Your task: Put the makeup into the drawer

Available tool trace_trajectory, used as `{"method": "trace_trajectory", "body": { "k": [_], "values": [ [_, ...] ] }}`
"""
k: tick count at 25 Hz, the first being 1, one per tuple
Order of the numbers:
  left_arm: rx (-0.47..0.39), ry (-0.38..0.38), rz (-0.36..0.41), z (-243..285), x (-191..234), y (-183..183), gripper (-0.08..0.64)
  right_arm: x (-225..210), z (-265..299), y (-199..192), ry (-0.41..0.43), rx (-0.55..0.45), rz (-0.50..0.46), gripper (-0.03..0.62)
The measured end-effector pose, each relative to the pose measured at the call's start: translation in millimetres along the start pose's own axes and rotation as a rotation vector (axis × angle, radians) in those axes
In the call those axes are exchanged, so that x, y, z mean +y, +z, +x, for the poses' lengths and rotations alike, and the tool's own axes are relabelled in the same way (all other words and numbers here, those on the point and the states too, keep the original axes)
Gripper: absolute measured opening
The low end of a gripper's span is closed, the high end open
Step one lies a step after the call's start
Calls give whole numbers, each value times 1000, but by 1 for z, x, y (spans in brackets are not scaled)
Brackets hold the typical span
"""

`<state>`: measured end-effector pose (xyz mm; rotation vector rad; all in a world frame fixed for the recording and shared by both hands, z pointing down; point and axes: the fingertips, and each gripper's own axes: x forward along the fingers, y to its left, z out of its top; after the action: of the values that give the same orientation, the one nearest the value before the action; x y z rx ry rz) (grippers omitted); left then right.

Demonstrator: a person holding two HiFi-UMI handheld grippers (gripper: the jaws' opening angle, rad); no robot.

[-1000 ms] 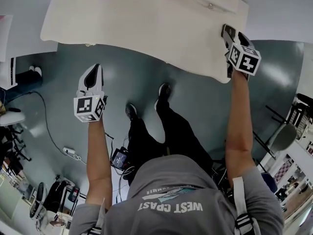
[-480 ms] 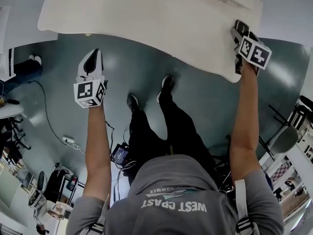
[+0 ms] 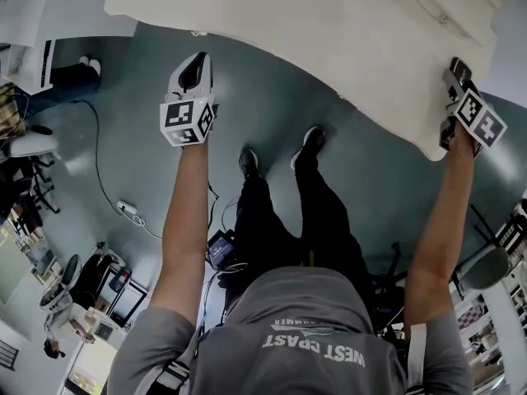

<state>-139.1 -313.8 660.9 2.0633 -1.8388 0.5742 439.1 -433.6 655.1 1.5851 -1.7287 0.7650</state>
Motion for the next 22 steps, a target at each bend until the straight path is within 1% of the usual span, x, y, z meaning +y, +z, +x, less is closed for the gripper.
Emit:
{"method": "trace_trajectory", "body": {
  "k": [3,7,10,14,17,19,22],
  "values": [
    [1,21,-15,10,10,-4,31,-1,-7,2,5,-21,18,322],
    [12,50,-3,29,24,-12,54,4,-27,7,23,-61,13,322],
    [22,86,1,44,38,-18,81,16,-50,12,48,-100,4,322],
    [40,126,-27,62,53,-25,117,37,-86,21,68,-160,-42,322],
    [62,134,-20,72,60,-31,147,57,-109,28,89,-195,-80,324],
    [69,131,-10,76,64,-34,149,71,-119,33,104,-213,-101,324],
    [64,133,8,76,71,-34,101,89,-135,45,122,-245,-133,324]
  ]
}}
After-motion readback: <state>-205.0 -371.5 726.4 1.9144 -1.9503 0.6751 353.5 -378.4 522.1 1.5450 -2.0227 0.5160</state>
